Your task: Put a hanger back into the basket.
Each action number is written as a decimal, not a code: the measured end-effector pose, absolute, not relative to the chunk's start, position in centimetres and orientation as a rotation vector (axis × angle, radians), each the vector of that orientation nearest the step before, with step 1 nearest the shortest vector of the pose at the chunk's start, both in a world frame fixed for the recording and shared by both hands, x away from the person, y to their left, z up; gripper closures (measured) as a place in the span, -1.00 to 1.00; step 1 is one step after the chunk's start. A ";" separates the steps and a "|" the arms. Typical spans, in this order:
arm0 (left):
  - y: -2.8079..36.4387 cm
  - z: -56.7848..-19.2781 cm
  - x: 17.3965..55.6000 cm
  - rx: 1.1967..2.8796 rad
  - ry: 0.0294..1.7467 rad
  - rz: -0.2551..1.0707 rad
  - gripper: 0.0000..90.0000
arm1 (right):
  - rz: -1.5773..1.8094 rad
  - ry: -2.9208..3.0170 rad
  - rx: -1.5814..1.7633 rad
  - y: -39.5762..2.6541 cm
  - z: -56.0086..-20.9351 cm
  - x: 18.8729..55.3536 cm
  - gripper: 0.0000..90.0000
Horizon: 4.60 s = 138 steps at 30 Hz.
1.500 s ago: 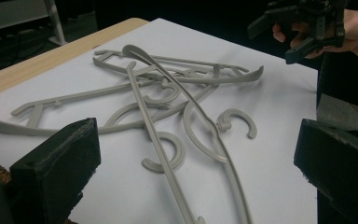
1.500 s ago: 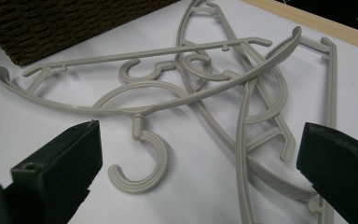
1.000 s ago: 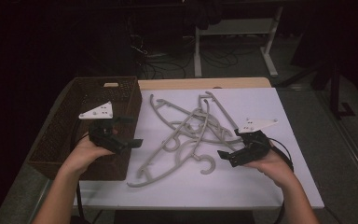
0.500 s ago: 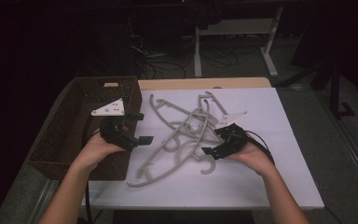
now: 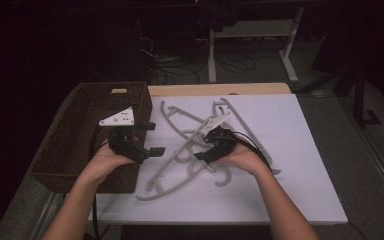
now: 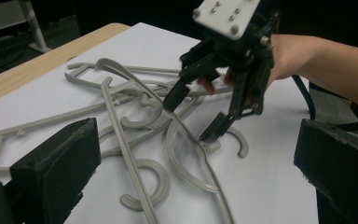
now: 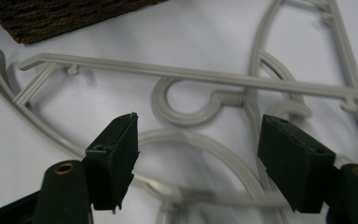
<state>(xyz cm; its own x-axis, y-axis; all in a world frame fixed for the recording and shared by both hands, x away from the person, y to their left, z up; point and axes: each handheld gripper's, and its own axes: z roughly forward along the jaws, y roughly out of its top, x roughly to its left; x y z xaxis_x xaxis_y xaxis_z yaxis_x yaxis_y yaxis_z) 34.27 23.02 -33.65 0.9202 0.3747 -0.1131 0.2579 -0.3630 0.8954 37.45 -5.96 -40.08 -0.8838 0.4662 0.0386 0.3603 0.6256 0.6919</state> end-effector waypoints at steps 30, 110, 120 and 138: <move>24.6 -33.1 34.4 1.941 0.480 0.152 -0.99 | 0.823 2.953 0.248 3.1 -43.3 41.8 -0.39; 24.9 -33.8 34.6 1.954 0.508 0.155 -0.99 | 0.705 3.174 -0.349 -0.1 -41.1 37.5 0.79; 25.1 -33.9 34.7 1.953 0.520 0.158 -0.99 | 0.773 3.157 -0.237 -3.1 -40.3 37.4 0.79; 24.4 -34.0 34.5 1.954 0.507 0.158 -0.99 | 0.916 2.974 0.453 -11.3 -38.0 40.7 0.79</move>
